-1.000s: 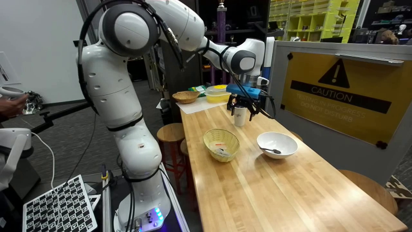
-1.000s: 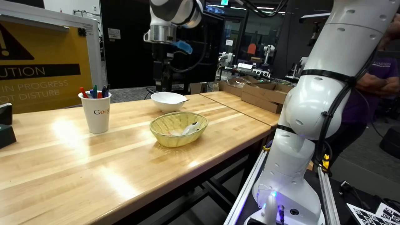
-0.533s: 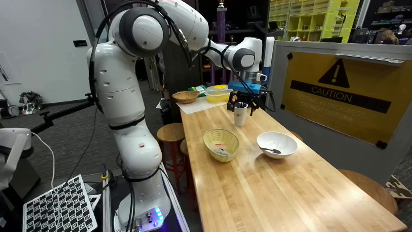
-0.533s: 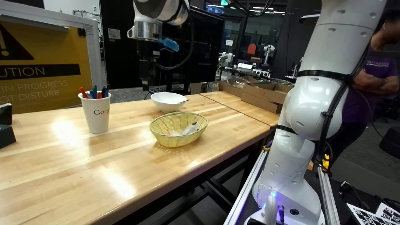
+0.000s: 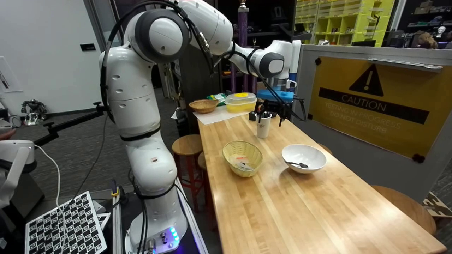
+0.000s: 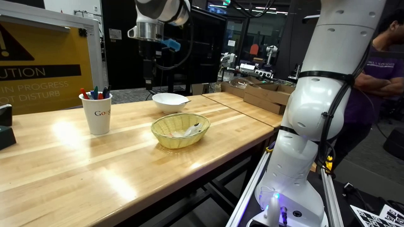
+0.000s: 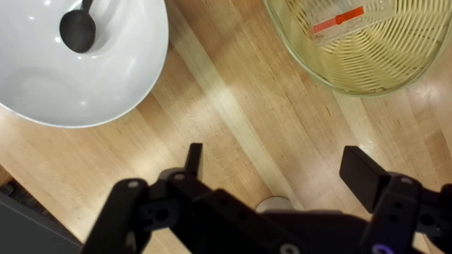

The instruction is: Take a blue and black pen from the cup and place them in the yellow basket

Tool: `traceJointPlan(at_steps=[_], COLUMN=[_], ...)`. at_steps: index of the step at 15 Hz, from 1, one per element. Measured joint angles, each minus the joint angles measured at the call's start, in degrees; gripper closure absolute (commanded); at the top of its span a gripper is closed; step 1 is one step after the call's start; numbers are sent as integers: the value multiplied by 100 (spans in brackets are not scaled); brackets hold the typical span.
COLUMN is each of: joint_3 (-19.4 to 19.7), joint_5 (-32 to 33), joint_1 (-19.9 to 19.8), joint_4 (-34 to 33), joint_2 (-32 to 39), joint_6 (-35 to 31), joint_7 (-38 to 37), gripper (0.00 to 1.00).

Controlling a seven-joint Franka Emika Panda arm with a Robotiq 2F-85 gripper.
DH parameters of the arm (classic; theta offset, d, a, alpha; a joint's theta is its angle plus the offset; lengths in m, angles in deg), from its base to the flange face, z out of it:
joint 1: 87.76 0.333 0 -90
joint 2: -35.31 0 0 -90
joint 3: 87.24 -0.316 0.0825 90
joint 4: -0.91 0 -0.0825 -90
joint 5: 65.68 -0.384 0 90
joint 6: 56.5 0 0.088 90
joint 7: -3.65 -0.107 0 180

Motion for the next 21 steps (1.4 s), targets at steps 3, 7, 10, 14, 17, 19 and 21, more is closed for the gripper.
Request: traceJointPlan(at_steps=[3,7,10,14,17,19,21], joint_3=[-100,-294,-450,-638,-750,-788,-796], joint_5=[83,158,160,141,138,138,138], joint_1=[28,111,159,177,179,179,178], joint_4=[-346,-966,-1339,-1722,-1861,-1867,-1867], joint_2=[111,393,682,1127,1345,1372,1361], joint_6=[218,469,488,485,480,477,477], joint_7=[95,141,302,483,593,649,680], gripper=[0,0,0,0,0,19,32])
